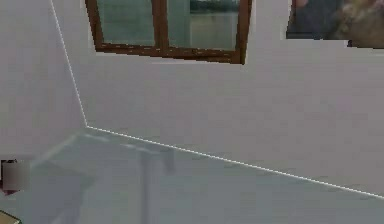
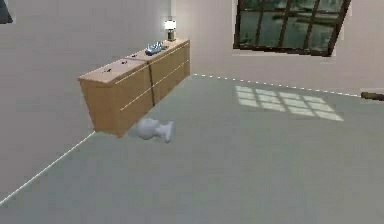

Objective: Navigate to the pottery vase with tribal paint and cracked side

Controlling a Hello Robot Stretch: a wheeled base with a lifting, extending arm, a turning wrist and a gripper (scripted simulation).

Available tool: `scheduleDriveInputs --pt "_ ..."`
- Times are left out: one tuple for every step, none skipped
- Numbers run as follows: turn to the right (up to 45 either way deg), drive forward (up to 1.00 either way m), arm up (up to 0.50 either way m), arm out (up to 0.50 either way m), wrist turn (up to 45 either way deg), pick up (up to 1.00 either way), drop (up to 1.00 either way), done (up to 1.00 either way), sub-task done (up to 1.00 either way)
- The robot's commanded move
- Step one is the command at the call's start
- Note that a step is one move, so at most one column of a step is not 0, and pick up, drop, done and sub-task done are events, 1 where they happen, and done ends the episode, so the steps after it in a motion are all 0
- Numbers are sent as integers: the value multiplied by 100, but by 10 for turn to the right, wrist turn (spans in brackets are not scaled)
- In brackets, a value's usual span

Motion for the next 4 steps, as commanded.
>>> scheduleDriveInputs --pt "0 60 0 0 0 0 0 0 0" --pt "-450 0 0 0 0 0 0 0 0" --pt "-30 0 0 0 0 0 0 0 0" --pt "0 65 0 0 0 0 0 0 0"
